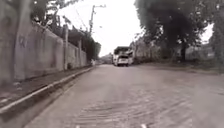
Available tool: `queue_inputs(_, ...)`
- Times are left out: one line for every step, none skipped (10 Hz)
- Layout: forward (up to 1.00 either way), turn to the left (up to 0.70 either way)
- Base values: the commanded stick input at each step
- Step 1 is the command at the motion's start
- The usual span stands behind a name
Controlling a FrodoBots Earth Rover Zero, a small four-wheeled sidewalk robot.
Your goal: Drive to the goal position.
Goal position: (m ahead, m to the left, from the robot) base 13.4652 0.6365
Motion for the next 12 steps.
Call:
queue_inputs(1.0, 0.0)
queue_inputs(1.0, 0.0)
queue_inputs(1.0, 0.0)
queue_inputs(1.0, 0.1)
queue_inputs(1.0, 0.27)
queue_inputs(1.0, 0.17)
queue_inputs(1.0, 0.0)
queue_inputs(1.0, 0.0)
queue_inputs(1.0, 0.0)
queue_inputs(1.0, 0.0)
queue_inputs(1.0, 0.0)
queue_inputs(1.0, 0.0)
